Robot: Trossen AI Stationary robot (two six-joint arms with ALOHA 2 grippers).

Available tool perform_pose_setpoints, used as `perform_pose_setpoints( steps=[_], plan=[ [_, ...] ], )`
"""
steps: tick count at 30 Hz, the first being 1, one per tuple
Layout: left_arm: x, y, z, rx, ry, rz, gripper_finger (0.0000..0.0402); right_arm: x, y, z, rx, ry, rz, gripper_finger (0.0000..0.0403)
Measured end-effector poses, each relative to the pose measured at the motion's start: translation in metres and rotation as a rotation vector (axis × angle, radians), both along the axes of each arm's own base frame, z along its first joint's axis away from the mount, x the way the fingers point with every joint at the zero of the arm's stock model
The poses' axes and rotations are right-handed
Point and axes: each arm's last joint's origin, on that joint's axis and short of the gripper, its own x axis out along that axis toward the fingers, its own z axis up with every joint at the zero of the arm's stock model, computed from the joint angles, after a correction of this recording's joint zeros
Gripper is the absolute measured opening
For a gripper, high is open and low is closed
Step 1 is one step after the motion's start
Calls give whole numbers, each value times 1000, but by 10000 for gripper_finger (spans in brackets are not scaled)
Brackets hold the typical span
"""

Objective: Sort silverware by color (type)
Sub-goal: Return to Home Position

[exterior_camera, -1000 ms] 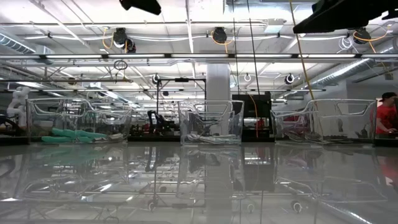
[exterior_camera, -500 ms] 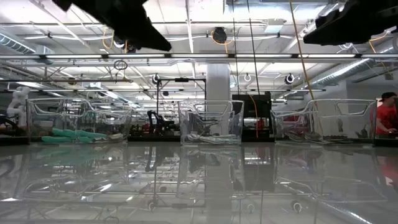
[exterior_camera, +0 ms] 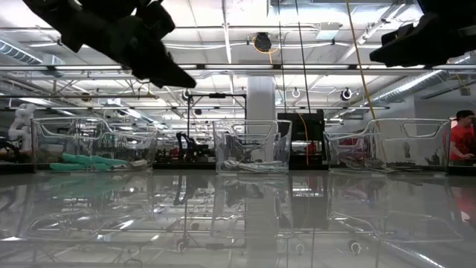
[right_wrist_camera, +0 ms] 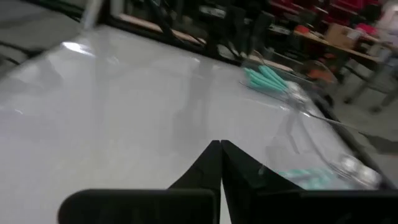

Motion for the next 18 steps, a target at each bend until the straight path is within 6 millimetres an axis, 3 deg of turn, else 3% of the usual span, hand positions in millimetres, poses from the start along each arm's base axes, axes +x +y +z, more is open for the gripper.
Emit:
perform_pose_setpoints(
  steps=[8,18],
  plan=[
    [-7,1,-4,0,-2,-12,55,-1,-3,-15,44,-72,76,1],
    [-22,-1,-33,-54,-1,10,55,-1,-5,-16,72,-62,62,1]
  ],
)
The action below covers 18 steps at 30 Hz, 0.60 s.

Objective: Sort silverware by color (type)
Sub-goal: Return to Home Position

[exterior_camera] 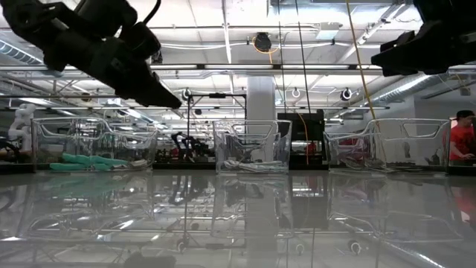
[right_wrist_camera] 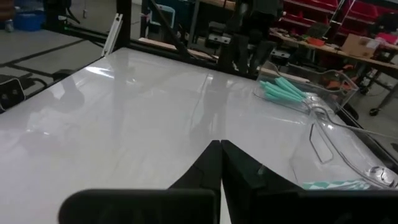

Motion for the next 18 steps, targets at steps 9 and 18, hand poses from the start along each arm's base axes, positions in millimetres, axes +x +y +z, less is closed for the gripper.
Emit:
perform_pose_setpoints(
  steps=[9,18],
  plan=[
    [-16,5,-9,5,-27,28,55,-2,1,-9,12,-28,52,0],
    [-42,2,-20,-30,-74,38,55,-4,-3,-19,9,-80,36,0]
  ],
)
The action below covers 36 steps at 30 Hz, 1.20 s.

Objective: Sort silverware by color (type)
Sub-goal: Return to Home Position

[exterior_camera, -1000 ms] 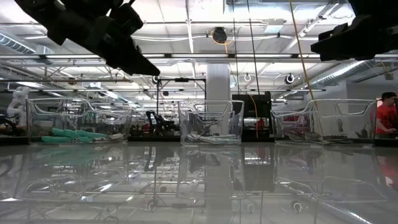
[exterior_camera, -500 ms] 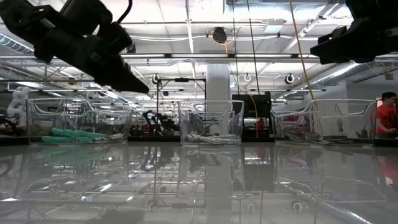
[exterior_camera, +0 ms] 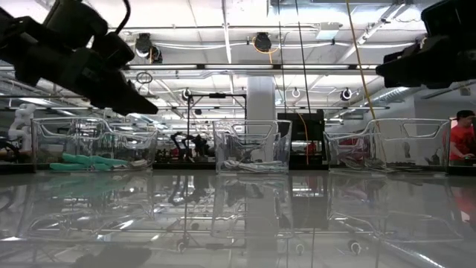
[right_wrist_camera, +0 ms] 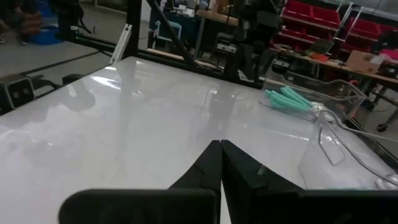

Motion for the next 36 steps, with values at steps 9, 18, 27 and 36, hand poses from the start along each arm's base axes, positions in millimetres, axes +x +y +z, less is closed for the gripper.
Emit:
perform_pose_setpoints(
  steps=[9,18,27,36],
  plan=[
    [-25,-1,-8,-5,-87,12,55,1,-5,-1,16,4,-36,0],
    [-34,-2,-5,12,-81,6,55,1,-7,-4,23,37,-14,0],
    [-41,-5,-4,17,-58,-16,55,0,-8,-3,28,26,-21,0],
    [-52,-5,-13,28,-128,10,55,0,-8,-3,27,27,-22,0]
  ],
)
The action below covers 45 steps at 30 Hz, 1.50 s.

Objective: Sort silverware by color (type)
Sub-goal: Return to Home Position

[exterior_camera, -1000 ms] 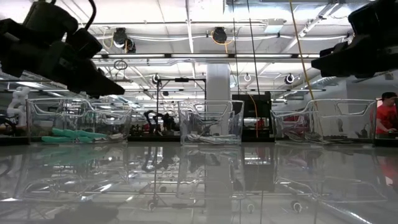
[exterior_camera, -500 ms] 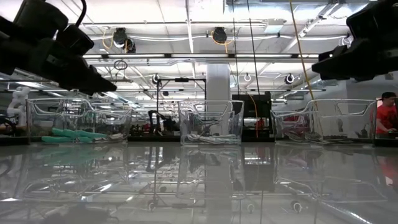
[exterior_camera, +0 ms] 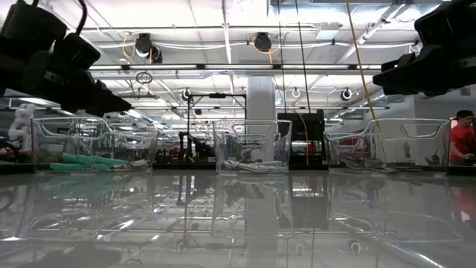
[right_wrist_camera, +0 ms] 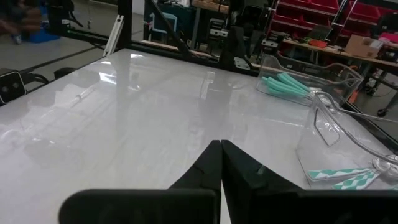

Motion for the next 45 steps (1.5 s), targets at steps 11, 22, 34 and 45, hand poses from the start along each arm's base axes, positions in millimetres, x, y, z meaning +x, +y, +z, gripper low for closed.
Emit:
perform_pose_setpoints(
  steps=[11,22,34,45],
  plan=[
    [-5,1,1,26,-23,31,55,0,0,0,1,-4,-5,0],
    [-18,1,3,30,-30,47,55,-13,-7,8,6,-65,-83,0],
    [-23,0,6,18,-58,48,55,-33,-8,18,8,-204,76,0],
    [-23,0,8,10,-84,42,55,-31,-20,21,-46,-241,31,0]
  ],
)
